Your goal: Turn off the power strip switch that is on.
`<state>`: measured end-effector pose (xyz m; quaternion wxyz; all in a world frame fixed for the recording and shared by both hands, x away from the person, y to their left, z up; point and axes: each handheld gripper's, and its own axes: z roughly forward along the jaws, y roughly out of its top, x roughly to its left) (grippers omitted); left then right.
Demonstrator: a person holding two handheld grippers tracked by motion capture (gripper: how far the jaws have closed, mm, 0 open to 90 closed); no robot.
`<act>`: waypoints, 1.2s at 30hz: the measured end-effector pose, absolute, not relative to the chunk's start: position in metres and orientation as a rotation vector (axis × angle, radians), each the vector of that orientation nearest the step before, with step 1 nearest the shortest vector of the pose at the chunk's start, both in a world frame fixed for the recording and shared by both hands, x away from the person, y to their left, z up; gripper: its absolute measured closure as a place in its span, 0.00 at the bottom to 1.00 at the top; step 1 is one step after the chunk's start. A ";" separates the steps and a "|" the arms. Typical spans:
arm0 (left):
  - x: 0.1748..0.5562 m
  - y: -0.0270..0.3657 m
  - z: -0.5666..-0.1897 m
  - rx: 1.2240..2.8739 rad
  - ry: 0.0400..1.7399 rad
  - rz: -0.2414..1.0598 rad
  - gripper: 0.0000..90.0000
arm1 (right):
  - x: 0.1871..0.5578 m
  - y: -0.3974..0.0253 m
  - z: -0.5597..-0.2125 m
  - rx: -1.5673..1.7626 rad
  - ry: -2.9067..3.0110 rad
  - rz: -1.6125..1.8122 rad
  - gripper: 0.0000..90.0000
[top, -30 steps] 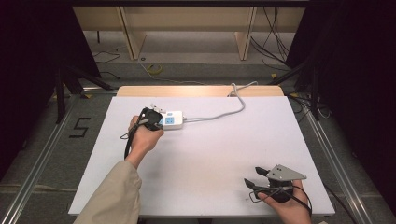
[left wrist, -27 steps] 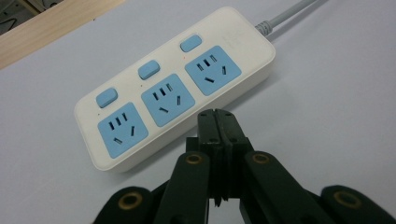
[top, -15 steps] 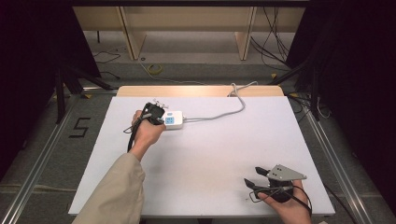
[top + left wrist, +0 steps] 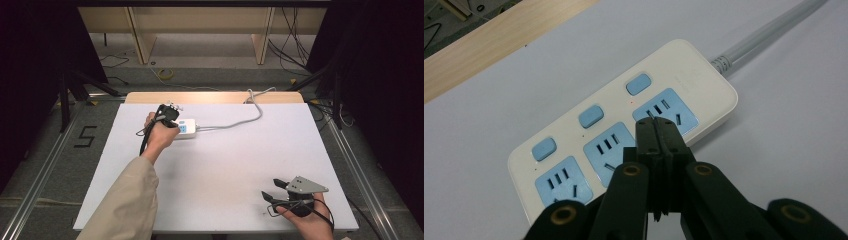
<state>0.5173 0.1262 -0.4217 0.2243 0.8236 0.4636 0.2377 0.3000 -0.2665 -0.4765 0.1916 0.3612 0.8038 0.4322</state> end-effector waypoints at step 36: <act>0.546 0.112 -0.417 2.282 1.269 0.668 1.00 | 0.300 -0.266 -0.477 1.007 2.262 1.217 0.43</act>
